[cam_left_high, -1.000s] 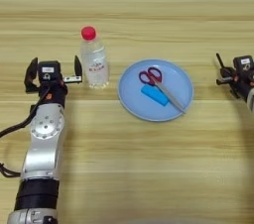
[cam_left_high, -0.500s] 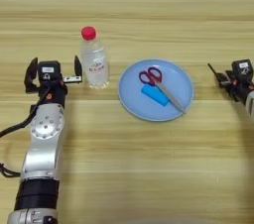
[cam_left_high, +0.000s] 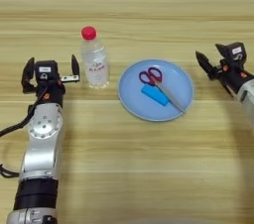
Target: Move the objects on the table
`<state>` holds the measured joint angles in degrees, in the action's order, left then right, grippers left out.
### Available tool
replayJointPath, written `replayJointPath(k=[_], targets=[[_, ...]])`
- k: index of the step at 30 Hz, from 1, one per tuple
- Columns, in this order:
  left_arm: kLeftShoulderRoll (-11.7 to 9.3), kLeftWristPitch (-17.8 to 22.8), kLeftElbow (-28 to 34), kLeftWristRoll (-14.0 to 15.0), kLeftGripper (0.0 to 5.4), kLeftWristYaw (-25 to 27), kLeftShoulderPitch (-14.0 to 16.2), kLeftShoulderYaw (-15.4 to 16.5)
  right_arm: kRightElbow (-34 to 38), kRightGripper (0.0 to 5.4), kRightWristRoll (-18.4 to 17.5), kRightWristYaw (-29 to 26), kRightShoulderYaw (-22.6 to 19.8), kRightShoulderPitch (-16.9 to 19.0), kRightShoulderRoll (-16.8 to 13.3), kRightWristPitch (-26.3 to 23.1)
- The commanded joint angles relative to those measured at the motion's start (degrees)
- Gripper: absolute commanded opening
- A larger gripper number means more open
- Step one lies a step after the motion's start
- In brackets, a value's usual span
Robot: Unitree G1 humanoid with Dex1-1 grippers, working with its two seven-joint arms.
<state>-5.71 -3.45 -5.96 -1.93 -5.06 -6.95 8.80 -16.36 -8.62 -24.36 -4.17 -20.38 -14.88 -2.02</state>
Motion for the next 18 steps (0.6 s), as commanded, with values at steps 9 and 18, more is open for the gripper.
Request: replayJointPath(k=[9,18], targets=[[-1.0,-0.9,-1.2,-0.2,5.4,-0.6,-0.8,0.7,11.0,5.08,0.2,-7.5,10.1,2.6,1.4,-2.6],[-0.6,-0.9,-1.1,-0.4,5.4,-0.9,-0.7,0.4,3.5,5.37,3.8,-12.2,18.9,-7.0,5.6,-2.1]])
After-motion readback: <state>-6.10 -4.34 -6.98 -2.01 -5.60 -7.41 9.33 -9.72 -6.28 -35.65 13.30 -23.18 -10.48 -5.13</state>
